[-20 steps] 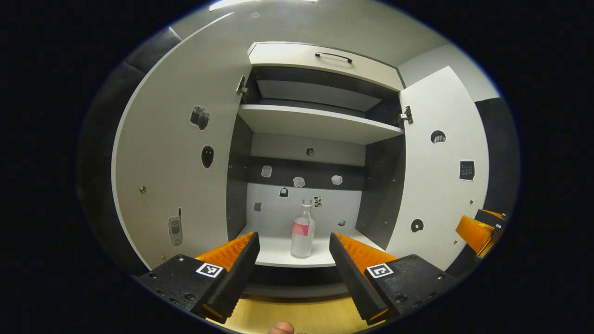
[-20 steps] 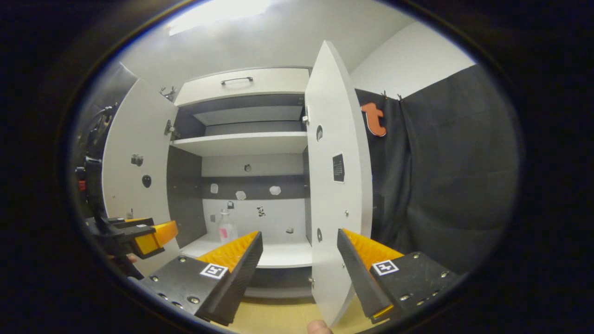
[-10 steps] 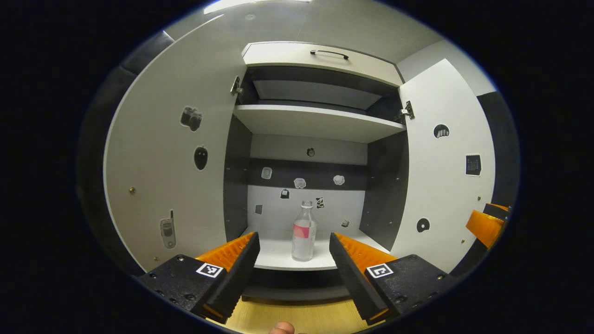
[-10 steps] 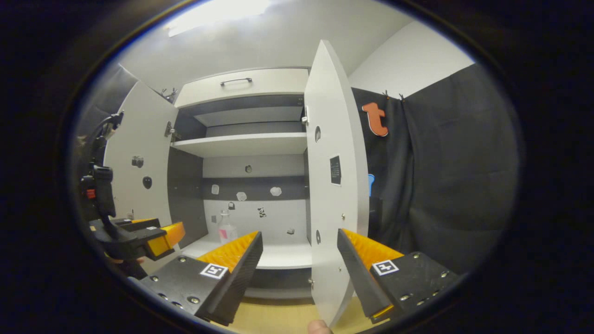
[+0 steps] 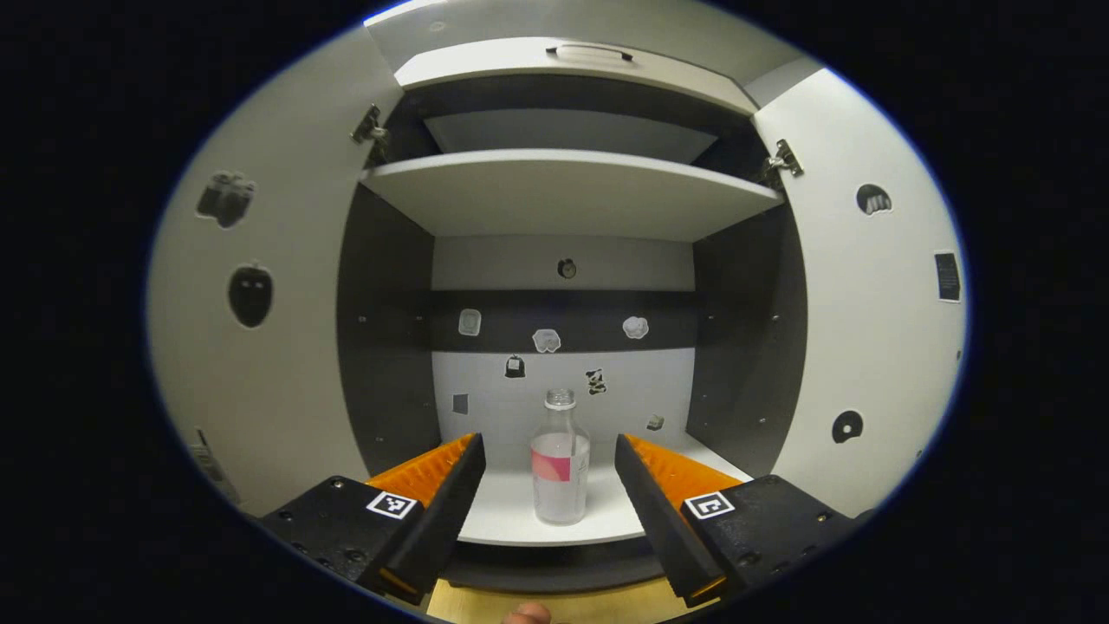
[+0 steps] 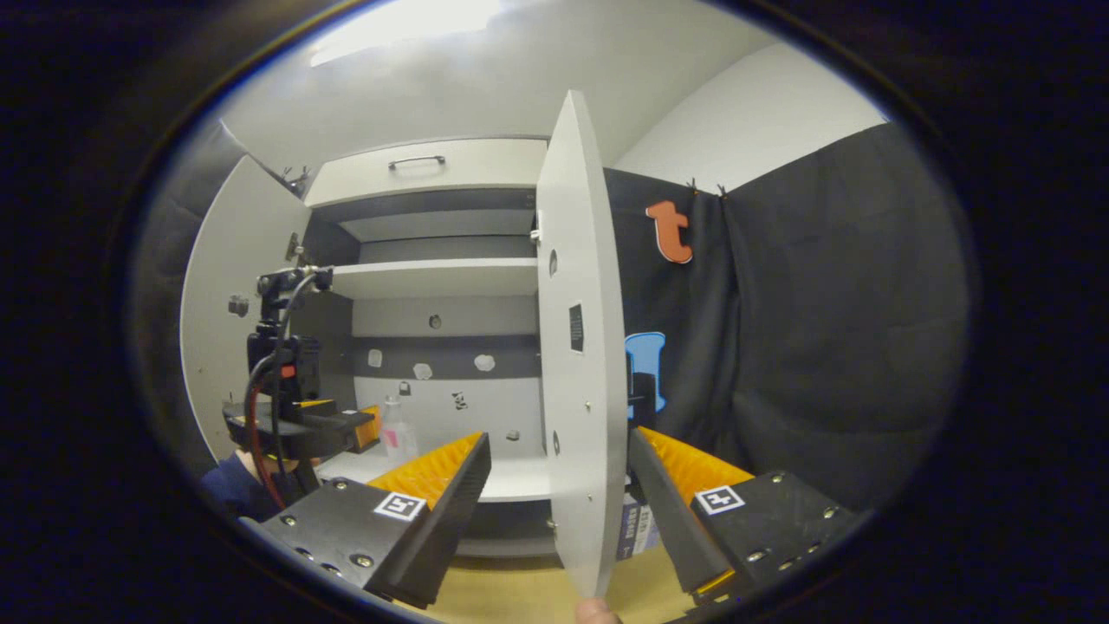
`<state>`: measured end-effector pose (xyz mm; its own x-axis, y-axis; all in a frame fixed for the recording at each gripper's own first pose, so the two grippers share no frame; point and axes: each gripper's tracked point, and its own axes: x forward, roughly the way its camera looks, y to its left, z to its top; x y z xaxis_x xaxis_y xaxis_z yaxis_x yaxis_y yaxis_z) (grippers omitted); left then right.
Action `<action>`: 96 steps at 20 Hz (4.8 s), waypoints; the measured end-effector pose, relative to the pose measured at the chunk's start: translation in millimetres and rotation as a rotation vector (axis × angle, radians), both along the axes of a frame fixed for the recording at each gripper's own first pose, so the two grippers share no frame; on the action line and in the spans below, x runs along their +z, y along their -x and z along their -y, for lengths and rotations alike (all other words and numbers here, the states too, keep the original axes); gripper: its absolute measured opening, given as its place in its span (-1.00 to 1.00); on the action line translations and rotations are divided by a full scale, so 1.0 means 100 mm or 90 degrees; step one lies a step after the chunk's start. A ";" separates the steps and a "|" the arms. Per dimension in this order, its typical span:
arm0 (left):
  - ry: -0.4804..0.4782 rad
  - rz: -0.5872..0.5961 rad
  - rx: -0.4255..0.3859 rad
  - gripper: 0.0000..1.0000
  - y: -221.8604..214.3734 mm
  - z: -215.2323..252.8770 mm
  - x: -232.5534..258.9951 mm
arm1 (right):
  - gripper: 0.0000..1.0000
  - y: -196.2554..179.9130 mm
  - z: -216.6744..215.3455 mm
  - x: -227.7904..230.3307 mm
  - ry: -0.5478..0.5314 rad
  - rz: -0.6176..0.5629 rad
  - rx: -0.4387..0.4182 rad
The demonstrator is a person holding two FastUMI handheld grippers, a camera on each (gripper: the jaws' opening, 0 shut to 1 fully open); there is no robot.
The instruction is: Grasp the bottle in the cabinet with the left hand and place it on the coaster, then close the right door with the right hand and the left door with the left hand.
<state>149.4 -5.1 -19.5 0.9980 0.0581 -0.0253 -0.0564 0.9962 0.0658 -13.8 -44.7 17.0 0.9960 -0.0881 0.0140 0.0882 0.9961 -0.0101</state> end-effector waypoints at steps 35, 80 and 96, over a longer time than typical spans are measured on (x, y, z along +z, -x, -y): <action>0.023 -0.074 -0.012 0.60 -0.04 0.23 -0.47 | 0.94 0.18 0.74 0.04 0.079 0.007 -0.033; 0.064 -0.175 0.073 0.62 2.55 0.54 -3.61 | 0.87 -0.18 1.13 0.09 0.133 0.023 0.170; 0.069 -0.204 0.109 0.69 2.82 0.47 -3.95 | 0.87 -0.27 0.96 0.01 0.129 0.011 0.191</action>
<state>-132.7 -52.2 -414.8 0.9146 0.2037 -0.3493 -0.2165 0.9763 0.0022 12.9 -140.6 18.0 0.9765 0.2146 0.0188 -0.2059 0.9556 -0.2106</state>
